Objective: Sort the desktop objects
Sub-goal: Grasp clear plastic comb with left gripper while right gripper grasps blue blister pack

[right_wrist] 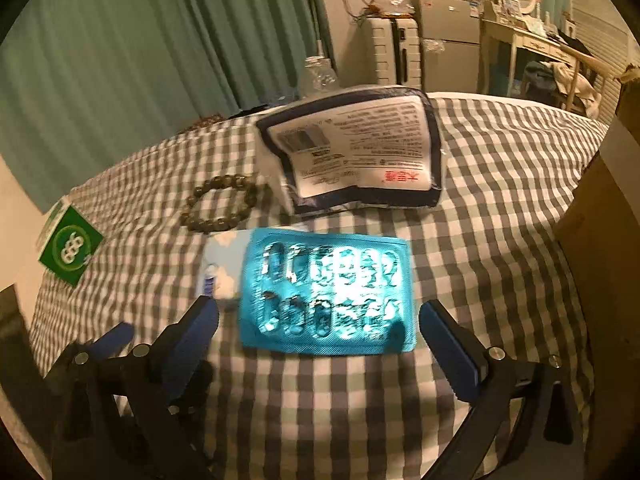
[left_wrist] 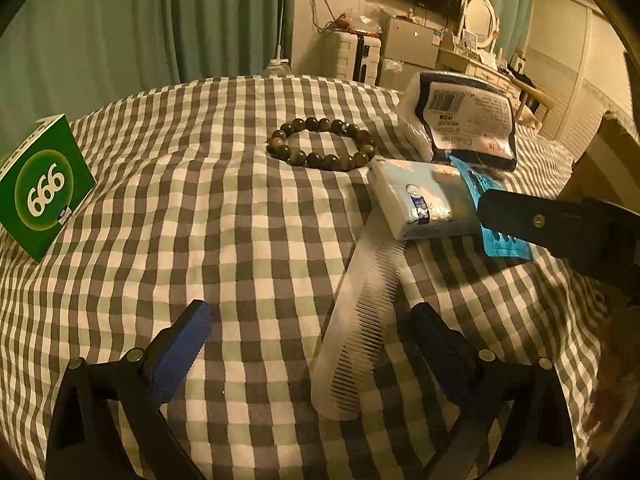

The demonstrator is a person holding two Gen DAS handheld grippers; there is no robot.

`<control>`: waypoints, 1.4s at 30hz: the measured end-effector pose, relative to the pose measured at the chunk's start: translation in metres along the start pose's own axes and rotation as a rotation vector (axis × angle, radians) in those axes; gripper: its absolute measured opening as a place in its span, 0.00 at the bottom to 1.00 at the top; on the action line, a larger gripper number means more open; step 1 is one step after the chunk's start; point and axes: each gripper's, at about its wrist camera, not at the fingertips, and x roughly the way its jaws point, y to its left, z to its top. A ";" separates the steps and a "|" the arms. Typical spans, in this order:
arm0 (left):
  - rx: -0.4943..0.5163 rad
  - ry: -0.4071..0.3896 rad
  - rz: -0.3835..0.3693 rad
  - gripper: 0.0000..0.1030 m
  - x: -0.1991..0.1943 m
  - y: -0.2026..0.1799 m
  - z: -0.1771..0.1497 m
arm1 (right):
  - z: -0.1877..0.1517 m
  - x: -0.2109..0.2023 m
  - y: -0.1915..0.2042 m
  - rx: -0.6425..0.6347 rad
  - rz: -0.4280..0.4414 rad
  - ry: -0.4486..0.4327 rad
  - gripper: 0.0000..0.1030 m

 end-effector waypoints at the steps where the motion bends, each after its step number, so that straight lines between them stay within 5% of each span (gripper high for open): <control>1: -0.004 -0.003 0.001 0.94 -0.001 0.001 0.000 | 0.000 0.002 -0.003 0.016 0.011 0.003 0.98; 11: 0.115 0.013 -0.036 0.74 -0.004 -0.011 -0.001 | 0.000 0.022 -0.014 0.066 0.051 0.040 0.98; 16: 0.101 0.021 -0.090 0.31 -0.005 -0.011 0.004 | -0.003 0.024 0.005 -0.049 -0.027 0.065 0.95; 21: 0.041 0.025 -0.137 0.28 -0.012 0.010 0.002 | -0.003 0.019 0.002 -0.017 -0.018 0.054 0.95; 33: -0.002 0.012 -0.118 0.27 -0.034 0.036 -0.001 | 0.000 0.001 -0.002 -0.006 0.013 0.027 0.95; 42: -0.013 0.007 -0.121 0.26 -0.040 0.028 0.007 | 0.000 -0.012 -0.002 -0.018 0.033 0.011 0.95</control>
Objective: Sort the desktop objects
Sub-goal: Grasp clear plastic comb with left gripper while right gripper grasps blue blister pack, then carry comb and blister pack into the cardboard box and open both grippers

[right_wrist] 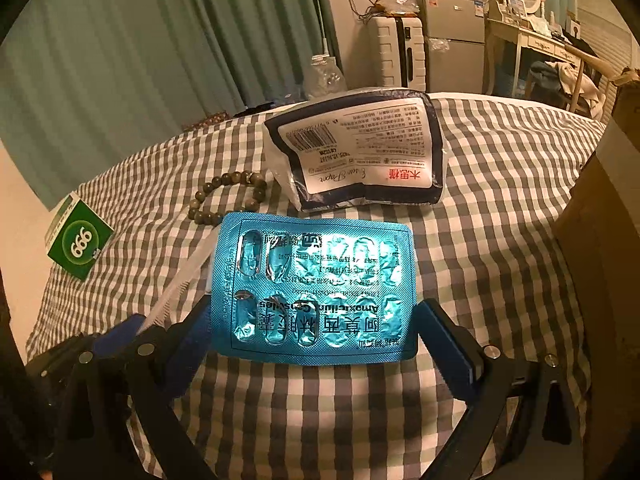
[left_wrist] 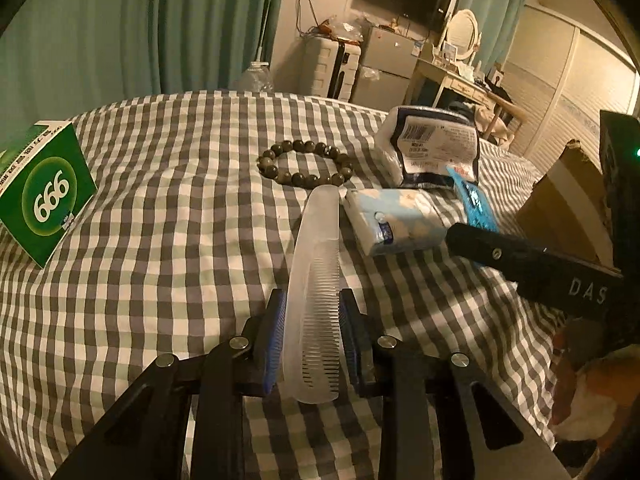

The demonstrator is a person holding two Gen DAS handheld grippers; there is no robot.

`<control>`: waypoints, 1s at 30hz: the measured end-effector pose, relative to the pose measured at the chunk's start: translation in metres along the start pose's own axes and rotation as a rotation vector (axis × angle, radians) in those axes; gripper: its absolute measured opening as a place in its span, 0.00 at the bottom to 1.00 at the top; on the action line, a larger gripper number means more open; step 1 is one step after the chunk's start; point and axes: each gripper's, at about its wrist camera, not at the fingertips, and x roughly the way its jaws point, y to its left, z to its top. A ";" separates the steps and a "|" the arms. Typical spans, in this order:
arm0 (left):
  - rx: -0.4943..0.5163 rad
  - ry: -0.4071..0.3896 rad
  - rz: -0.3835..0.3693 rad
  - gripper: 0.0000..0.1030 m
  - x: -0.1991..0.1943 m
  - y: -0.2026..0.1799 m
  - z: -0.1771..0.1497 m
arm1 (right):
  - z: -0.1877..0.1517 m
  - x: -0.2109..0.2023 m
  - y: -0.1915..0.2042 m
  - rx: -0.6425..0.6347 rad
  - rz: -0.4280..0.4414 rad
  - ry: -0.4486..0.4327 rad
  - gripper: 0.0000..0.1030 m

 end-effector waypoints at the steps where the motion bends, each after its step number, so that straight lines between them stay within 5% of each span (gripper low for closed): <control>1: 0.002 0.008 0.000 0.26 0.002 -0.001 0.000 | 0.003 0.000 0.000 0.002 0.002 0.001 0.95; 5: -0.023 0.049 0.032 0.36 0.028 0.000 -0.003 | 0.000 0.003 0.002 0.001 -0.002 0.011 0.95; 7: -0.040 0.010 -0.036 0.62 0.029 0.000 -0.003 | -0.002 0.004 0.002 0.000 -0.002 0.014 0.95; 8: -0.040 0.009 -0.040 0.62 0.030 -0.003 -0.002 | -0.003 0.004 0.003 0.000 -0.002 0.015 0.95; 9: -0.018 0.004 -0.013 0.60 0.031 -0.007 -0.001 | -0.004 0.005 0.003 -0.001 -0.007 0.016 0.95; 11: 0.050 -0.005 0.051 0.26 0.033 -0.015 0.000 | -0.004 0.004 0.004 -0.002 -0.011 0.014 0.95; 15: 0.014 -0.005 -0.008 0.25 0.027 -0.006 0.001 | -0.005 0.002 0.004 -0.003 -0.007 0.013 0.95; 23: 0.010 -0.114 0.001 0.25 -0.018 -0.007 0.009 | -0.003 -0.014 0.017 -0.072 -0.001 -0.011 0.95; 30: -0.018 -0.168 0.001 0.25 -0.075 -0.015 0.018 | -0.003 -0.090 0.021 -0.132 0.011 -0.083 0.95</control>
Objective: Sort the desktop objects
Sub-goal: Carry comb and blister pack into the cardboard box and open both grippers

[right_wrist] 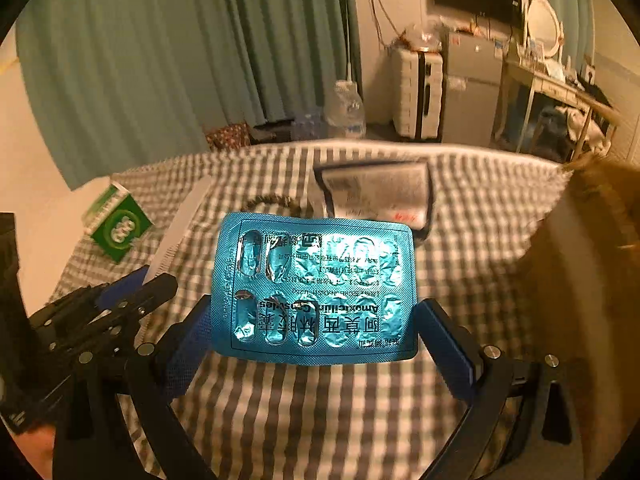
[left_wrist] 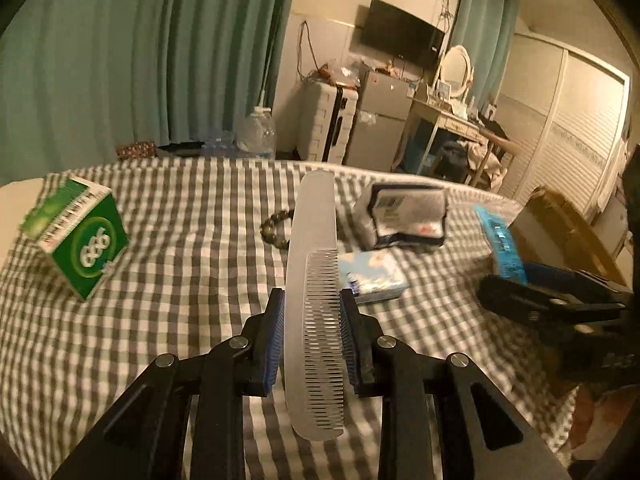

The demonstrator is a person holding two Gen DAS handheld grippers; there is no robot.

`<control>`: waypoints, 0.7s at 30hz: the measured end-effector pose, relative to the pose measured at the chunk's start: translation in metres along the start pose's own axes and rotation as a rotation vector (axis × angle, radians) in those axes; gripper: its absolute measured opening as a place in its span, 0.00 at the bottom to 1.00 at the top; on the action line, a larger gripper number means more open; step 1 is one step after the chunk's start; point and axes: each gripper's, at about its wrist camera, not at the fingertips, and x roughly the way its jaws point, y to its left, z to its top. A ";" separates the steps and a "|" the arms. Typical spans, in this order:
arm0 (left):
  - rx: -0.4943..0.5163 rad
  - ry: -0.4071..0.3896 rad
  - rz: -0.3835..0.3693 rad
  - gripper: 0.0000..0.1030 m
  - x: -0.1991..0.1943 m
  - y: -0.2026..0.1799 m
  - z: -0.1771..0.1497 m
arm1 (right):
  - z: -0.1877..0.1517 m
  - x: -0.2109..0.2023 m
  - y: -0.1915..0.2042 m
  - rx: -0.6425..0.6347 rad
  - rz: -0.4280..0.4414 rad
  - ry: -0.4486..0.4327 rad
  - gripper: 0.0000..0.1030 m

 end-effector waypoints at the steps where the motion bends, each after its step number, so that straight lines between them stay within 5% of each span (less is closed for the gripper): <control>1: 0.000 0.004 -0.013 0.25 -0.009 -0.005 0.005 | 0.001 -0.010 -0.002 -0.001 0.004 -0.001 0.95; 9: 0.088 -0.007 -0.034 0.25 -0.075 -0.075 0.039 | 0.012 -0.132 -0.017 -0.038 -0.063 -0.109 0.95; 13: 0.164 -0.030 -0.066 0.25 -0.109 -0.136 0.054 | 0.019 -0.198 -0.031 -0.097 -0.193 -0.205 0.95; 21: 0.287 -0.022 -0.194 0.26 -0.117 -0.277 0.064 | 0.011 -0.281 -0.126 0.077 -0.254 -0.244 0.95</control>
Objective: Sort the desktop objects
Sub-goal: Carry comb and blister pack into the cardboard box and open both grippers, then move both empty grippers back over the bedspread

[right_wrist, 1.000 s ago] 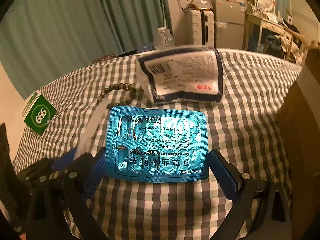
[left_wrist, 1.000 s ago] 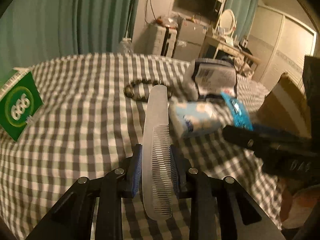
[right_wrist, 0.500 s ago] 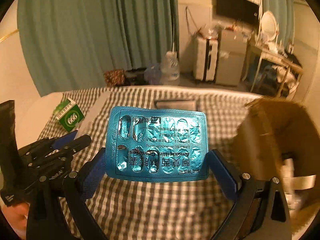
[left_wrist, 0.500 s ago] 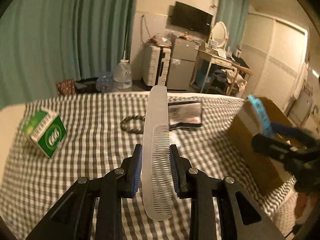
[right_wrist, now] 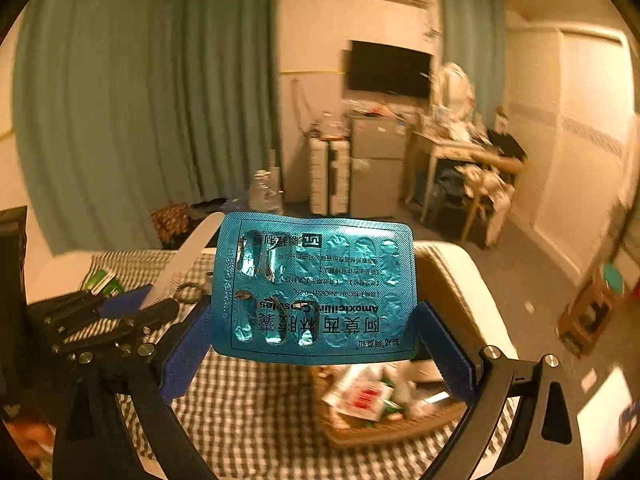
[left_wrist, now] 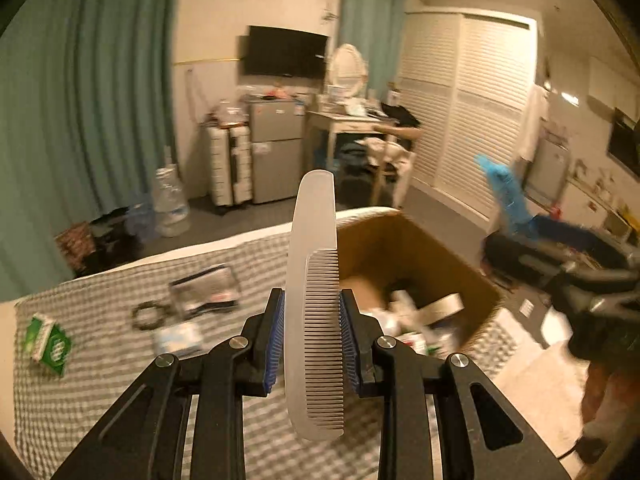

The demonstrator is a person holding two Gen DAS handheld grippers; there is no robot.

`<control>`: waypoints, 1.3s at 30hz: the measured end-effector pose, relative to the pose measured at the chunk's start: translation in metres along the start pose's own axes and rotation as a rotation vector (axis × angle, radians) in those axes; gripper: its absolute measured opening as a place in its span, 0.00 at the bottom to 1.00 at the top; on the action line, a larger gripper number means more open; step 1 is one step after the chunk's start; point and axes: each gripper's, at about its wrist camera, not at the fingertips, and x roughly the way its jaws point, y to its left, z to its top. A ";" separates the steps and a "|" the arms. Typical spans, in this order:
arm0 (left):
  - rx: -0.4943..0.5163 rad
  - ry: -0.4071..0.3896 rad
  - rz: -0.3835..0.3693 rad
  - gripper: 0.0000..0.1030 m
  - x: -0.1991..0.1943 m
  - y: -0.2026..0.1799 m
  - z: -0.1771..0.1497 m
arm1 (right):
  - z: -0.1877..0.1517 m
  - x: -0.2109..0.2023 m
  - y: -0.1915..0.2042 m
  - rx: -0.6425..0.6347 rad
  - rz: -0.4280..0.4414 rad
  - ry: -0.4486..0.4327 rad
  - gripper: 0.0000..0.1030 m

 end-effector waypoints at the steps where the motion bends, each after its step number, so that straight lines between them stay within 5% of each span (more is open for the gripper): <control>1: 0.003 0.014 -0.019 0.26 0.011 -0.016 0.004 | -0.002 0.003 -0.014 0.026 -0.019 0.018 0.95; 5: 0.065 0.081 -0.045 0.26 0.057 -0.065 0.006 | -0.019 0.020 -0.051 0.102 -0.031 0.050 0.95; 11: 0.099 0.169 -0.009 0.29 0.126 -0.083 -0.007 | -0.032 0.056 -0.082 0.131 -0.047 0.081 0.95; 12: 0.107 0.188 -0.019 0.44 0.134 -0.083 -0.008 | -0.033 0.062 -0.085 0.144 -0.044 0.085 0.95; 13: 0.111 0.204 -0.023 0.71 0.139 -0.082 -0.010 | -0.035 0.069 -0.090 0.167 -0.036 0.085 0.95; 14: 0.120 0.219 -0.004 0.81 0.143 -0.079 -0.011 | -0.036 0.074 -0.094 0.189 -0.034 0.076 0.95; 18: 0.090 0.175 0.027 0.86 0.135 -0.061 -0.016 | -0.037 0.081 -0.099 0.231 -0.012 0.060 0.96; 24: -0.118 0.154 0.016 0.87 0.091 0.013 -0.020 | -0.036 0.070 -0.080 0.219 0.030 0.034 0.98; 34: -0.198 0.028 0.471 1.00 -0.066 0.152 -0.049 | -0.013 0.014 -0.008 0.114 0.144 -0.004 0.98; 39: -0.254 0.037 0.557 1.00 -0.101 0.179 -0.099 | -0.016 -0.014 0.042 0.079 0.246 -0.022 1.00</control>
